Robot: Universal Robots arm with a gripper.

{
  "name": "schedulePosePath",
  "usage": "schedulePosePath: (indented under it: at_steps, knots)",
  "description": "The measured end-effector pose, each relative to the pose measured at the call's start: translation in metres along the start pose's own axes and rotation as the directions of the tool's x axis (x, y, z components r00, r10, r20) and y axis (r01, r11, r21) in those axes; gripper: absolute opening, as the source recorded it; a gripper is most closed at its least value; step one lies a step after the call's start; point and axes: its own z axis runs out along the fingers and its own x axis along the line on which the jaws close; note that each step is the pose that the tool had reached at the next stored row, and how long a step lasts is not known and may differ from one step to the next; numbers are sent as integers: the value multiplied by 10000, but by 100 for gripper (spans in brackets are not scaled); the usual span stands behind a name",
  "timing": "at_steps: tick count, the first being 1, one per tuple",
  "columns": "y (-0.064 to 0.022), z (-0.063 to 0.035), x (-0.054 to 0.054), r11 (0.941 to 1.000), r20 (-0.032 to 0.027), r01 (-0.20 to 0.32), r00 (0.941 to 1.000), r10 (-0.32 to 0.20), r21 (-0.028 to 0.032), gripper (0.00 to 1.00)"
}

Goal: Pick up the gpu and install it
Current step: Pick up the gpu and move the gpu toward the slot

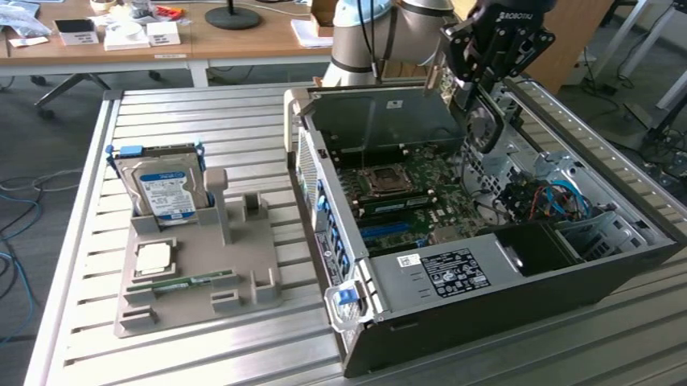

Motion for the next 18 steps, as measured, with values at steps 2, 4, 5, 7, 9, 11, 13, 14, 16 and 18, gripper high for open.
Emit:
schedulePosePath:
  at_steps: [2, 4, 5, 7, 9, 11, 13, 14, 16, 18]
  knots:
    - [0, 0, -4, 10000, 0, -1, 10000, 1, -1, 27]
    - [2, 1, -12, 10000, 0, 0, 10000, 0, -1, 27]
    - [2, 0, -12, 10000, 0, 0, 10000, 0, 0, 27]
    - [2, 1, -16, 10000, 0, 1, 10000, -1, -1, 27]
    - [2, 1, -25, 10000, 0, 1, 10000, -1, -1, 27]
    - [3, 1, -30, 10000, 0, 0, 10000, 0, -1, 27]
    - [3, 1, -31, 10000, 0, 0, 10000, 0, -1, 27]
    - [3, 1, -31, 10000, 0, 0, 10000, 0, -1, 27]
    - [3, 1, -36, 10000, 0, 2, 10000, -2, -1, 27]
    - [3, 2, -44, 10000, 0, 0, 10000, 0, -1, 27]
